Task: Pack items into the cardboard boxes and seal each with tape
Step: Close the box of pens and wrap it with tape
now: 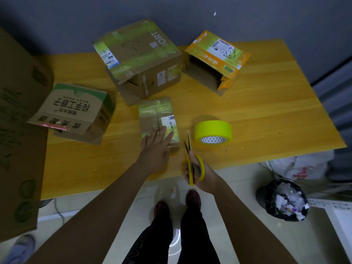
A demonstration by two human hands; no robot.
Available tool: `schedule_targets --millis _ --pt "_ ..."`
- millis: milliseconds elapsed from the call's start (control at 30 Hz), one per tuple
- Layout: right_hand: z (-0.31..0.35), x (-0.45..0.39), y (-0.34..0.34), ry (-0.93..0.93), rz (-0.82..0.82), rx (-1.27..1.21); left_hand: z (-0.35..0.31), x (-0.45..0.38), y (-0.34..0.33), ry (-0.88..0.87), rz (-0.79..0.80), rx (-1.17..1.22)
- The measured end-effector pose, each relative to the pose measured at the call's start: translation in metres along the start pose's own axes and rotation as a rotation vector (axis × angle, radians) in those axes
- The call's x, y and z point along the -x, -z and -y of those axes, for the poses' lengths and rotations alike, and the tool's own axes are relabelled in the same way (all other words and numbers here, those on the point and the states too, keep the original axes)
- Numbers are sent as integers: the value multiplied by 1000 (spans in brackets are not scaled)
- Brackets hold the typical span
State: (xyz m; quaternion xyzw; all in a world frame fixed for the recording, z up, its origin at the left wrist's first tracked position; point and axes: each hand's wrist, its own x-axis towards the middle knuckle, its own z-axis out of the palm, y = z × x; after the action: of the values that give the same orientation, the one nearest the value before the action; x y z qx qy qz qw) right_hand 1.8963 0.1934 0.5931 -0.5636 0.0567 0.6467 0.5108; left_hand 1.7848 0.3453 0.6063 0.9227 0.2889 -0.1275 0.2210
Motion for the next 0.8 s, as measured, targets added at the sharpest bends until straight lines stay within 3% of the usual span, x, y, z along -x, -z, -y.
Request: schedule_targets --millis 233,433,667,800 --pt "20 -13 -4 2 -9 125 3 -1 -2 -4 -6 -2" --pt "9 -1 3 171 -155 225 3 0 1 9 -40 20" --pt "13 21 18 -8 41 89 6 -3 6 58 -19 53" --pt "27 39 18 -86 55 177 3 -4 13 84 23 81"
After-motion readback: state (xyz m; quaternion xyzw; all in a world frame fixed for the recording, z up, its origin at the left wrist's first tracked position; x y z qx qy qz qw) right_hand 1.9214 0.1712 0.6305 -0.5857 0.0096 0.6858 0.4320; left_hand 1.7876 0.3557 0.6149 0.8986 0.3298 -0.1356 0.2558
